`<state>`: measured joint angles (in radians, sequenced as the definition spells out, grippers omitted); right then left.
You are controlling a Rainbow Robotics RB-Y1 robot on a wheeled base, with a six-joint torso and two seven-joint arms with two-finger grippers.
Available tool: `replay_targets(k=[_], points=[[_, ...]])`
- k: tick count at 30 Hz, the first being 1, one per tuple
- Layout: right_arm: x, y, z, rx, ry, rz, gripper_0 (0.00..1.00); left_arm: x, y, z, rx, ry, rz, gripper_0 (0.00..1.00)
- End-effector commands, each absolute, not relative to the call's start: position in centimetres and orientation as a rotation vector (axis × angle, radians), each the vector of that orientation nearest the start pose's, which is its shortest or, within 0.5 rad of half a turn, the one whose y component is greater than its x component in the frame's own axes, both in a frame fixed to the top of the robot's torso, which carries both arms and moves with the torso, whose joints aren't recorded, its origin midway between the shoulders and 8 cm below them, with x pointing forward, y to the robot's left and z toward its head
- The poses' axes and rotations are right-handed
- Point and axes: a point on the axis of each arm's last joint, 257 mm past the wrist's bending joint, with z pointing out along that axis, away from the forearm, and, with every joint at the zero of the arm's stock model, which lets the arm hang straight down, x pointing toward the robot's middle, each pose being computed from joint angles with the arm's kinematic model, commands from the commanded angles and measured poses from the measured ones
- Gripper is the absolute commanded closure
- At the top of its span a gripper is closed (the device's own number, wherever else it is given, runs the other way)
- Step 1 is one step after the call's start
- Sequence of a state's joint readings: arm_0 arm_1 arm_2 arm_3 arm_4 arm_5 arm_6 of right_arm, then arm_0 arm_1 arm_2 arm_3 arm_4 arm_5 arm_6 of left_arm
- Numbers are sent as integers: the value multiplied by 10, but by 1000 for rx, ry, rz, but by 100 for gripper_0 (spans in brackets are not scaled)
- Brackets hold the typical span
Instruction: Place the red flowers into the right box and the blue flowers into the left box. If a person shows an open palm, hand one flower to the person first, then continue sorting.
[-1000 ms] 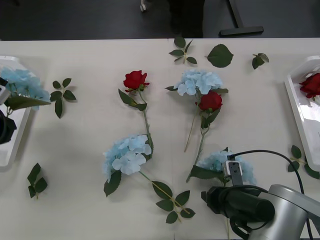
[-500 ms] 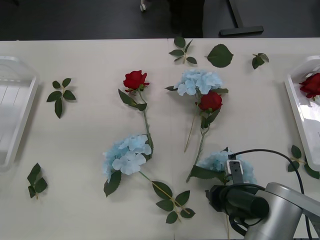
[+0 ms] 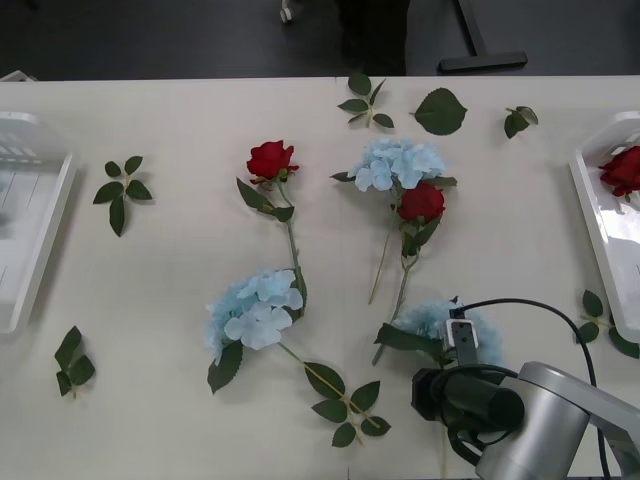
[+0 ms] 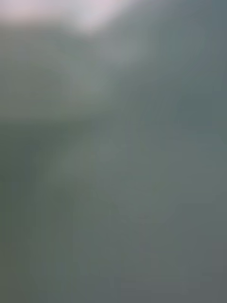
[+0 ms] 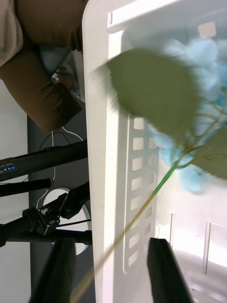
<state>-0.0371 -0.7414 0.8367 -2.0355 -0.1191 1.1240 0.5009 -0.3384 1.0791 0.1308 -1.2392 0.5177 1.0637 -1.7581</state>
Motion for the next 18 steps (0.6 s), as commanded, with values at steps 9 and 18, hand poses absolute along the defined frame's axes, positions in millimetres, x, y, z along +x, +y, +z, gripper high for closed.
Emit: replay_targets(k=[9,18], points=[[359,-181,-348,121,2557,247,100,486,688,-112,75,2353,812,0],[404,-196,-215,82,2339,460,100,502,626,-118,-24,2358,416,0]])
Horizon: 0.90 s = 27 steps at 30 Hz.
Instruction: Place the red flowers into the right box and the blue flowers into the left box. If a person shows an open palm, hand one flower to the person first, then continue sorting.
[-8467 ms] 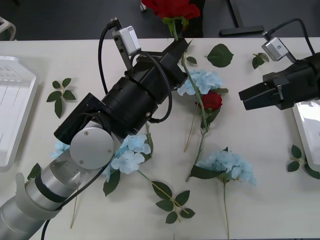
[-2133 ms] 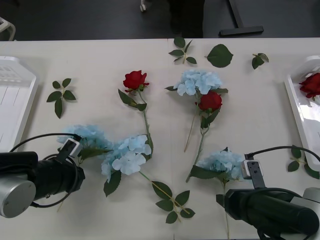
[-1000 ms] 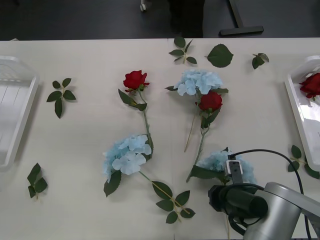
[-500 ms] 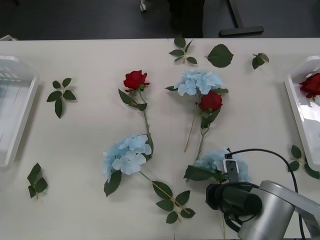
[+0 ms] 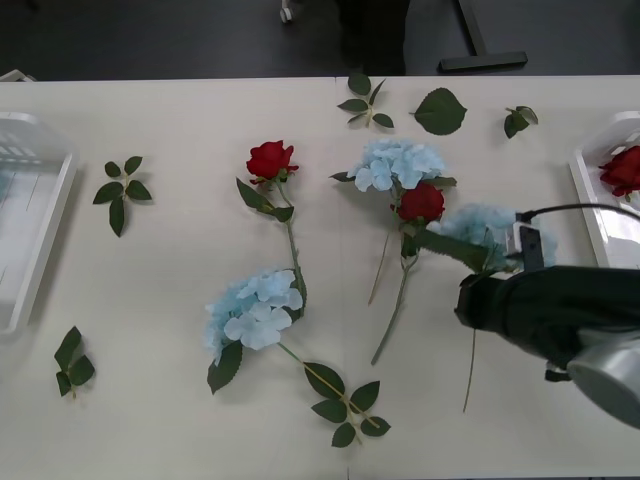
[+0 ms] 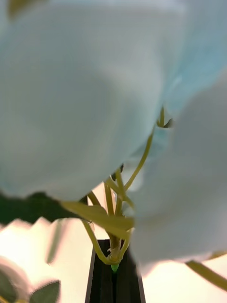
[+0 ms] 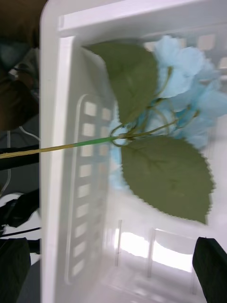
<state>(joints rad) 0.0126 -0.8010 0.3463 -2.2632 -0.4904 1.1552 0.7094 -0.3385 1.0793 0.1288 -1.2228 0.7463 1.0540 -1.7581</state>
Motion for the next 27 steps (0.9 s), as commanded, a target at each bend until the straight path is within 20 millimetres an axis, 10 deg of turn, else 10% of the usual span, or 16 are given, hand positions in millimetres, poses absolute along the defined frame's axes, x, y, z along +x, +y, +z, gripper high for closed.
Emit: replay_targets(k=[1,18,27], points=[[407,-187,-203,60,2316,501,100,503,616,-119,-47,2363,364,0],[506,1,-75,-620,1970,742,100,474,476,-158,-314,2377,-69,0],[506,69,-28,-826,1803,918,100,460,404,-184,-462,2292,-300,0]])
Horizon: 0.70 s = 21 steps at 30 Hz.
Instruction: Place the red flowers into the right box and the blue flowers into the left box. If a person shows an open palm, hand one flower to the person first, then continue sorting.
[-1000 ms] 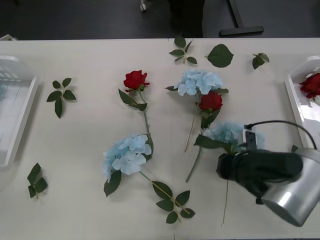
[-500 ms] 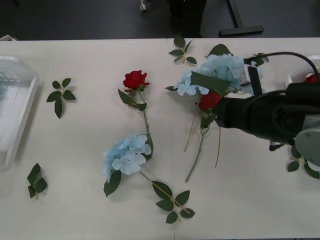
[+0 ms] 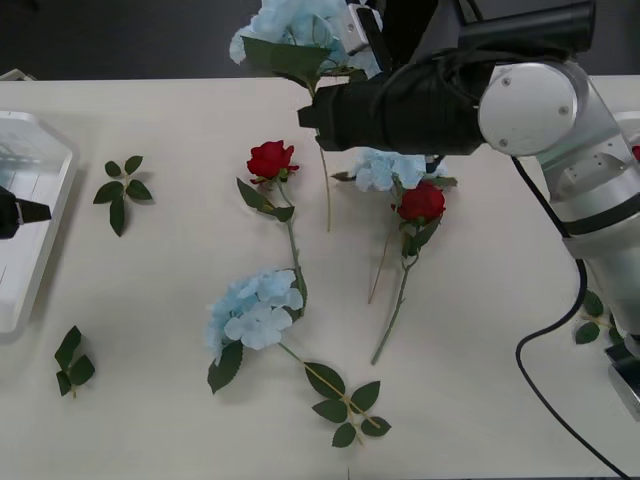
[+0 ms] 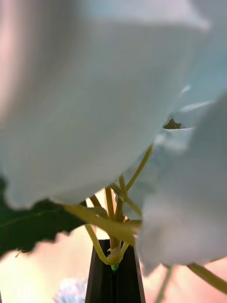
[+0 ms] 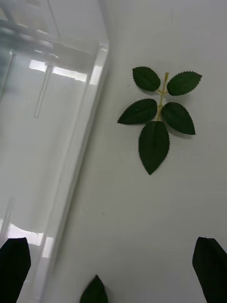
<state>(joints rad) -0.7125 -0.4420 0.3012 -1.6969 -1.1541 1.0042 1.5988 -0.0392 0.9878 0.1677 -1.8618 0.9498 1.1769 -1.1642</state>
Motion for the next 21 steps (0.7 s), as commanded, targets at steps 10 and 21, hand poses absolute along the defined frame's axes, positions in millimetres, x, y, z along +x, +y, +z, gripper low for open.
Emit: replay_targets(k=[10,21], points=[[494,148,-8,-772,1722,1126,100,465,308,-169,-329,2164,-528,0],[486,169,-13,-762,1713,1168,100,416,205,-155,7,2098,-635,0]])
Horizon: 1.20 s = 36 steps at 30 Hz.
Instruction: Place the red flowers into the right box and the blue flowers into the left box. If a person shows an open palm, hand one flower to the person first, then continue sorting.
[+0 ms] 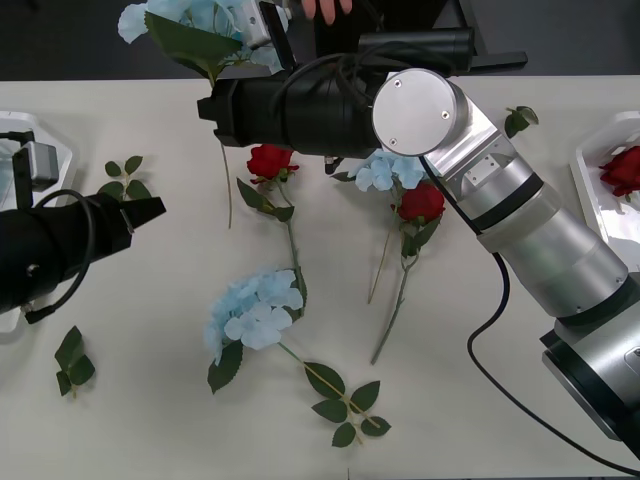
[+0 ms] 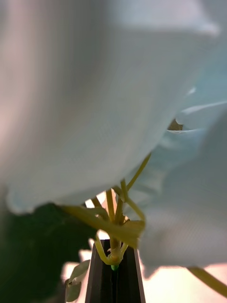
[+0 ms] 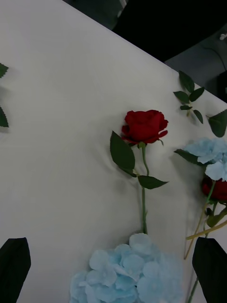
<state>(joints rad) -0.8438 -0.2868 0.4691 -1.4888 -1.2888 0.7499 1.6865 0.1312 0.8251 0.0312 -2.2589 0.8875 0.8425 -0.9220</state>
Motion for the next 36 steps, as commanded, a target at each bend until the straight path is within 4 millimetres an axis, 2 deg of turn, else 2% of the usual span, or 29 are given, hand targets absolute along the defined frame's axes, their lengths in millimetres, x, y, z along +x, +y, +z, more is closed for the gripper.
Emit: replay_targets(k=[1,6,12,14,15,17,19,22,25,26,32,36], points=[[485,170,-12,-762,1712,1173,100,413,200,-154,35,2096,-634,0],[483,173,-13,-764,1716,1182,100,410,189,-156,79,2083,-639,0],[483,173,-13,-759,1717,1185,100,411,187,-155,92,2074,-632,0],[484,171,-11,-751,1713,1185,100,411,187,-155,92,2074,-632,0],[491,166,-8,-733,1701,1171,100,411,187,-155,92,2074,-632,0],[506,153,5,-685,1665,1152,100,411,187,-155,92,2074,-632,0],[526,131,24,-632,1626,1117,100,411,187,-155,92,2074,-632,0],[560,85,60,-552,1561,1029,100,411,187,-155,92,2074,-632,0],[585,52,95,-536,1499,894,100,411,187,-155,92,2074,-632,0],[587,50,99,-536,1492,884,100,411,187,-155,92,2074,-632,0],[618,33,168,-509,1374,732,100,411,187,-155,92,2074,-632,0],[632,34,196,-510,1325,648,100,411,187,-155,92,2074,-632,0]])
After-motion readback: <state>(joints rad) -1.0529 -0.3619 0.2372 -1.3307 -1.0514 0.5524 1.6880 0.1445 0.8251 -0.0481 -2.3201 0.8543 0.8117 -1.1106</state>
